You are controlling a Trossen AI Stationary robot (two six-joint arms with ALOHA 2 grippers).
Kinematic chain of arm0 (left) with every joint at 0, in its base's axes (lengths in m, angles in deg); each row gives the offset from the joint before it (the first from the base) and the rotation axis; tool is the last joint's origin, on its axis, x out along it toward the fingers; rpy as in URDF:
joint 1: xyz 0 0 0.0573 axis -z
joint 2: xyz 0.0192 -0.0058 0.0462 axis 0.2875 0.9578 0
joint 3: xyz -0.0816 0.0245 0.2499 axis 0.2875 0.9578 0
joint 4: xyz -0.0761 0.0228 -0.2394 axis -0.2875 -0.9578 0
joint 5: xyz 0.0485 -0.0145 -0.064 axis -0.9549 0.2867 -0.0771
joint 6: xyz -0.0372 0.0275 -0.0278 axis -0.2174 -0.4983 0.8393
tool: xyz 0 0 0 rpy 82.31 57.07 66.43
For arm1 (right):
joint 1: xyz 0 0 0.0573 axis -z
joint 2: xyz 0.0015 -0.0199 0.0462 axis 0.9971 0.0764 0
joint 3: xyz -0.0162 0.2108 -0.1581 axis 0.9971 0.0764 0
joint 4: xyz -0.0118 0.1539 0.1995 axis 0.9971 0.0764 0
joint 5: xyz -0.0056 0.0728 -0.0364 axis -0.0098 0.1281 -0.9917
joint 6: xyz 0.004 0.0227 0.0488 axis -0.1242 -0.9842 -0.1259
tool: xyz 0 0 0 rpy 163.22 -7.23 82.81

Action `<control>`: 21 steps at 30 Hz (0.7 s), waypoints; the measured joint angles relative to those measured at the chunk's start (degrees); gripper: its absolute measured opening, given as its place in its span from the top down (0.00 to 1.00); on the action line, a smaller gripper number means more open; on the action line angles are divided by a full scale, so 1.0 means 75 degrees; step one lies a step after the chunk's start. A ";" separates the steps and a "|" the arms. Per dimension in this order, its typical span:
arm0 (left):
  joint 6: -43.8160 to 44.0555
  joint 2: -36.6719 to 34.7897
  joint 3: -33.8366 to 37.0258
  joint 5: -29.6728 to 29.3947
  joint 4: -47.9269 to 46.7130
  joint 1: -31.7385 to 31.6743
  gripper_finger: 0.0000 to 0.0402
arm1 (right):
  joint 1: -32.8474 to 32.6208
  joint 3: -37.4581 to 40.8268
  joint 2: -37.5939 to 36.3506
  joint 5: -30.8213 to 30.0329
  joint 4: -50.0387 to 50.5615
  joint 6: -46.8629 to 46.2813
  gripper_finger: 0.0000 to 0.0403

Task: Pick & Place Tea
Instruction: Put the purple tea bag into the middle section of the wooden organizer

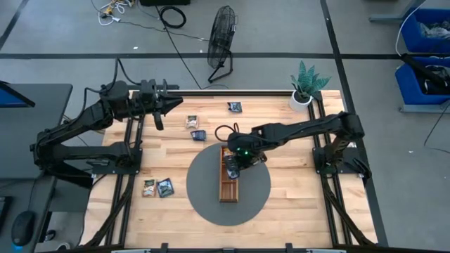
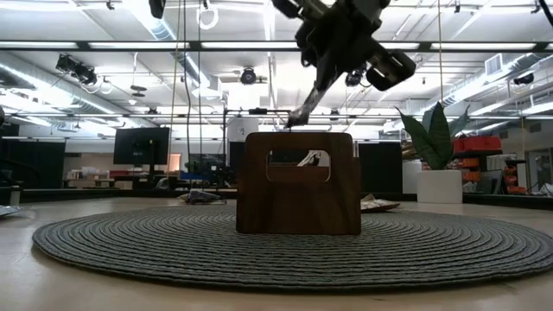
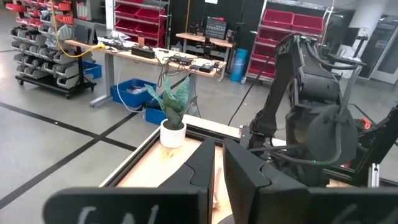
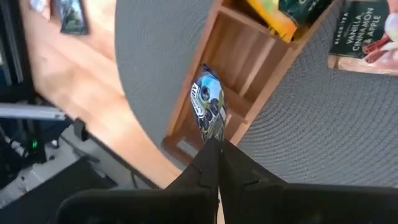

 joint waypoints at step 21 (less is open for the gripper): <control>0.0003 0.0009 0.0000 0.0000 -0.0016 0.0000 0.92 | 0.0069 -0.0007 0.0353 -0.0455 0.0433 -0.0768 1.00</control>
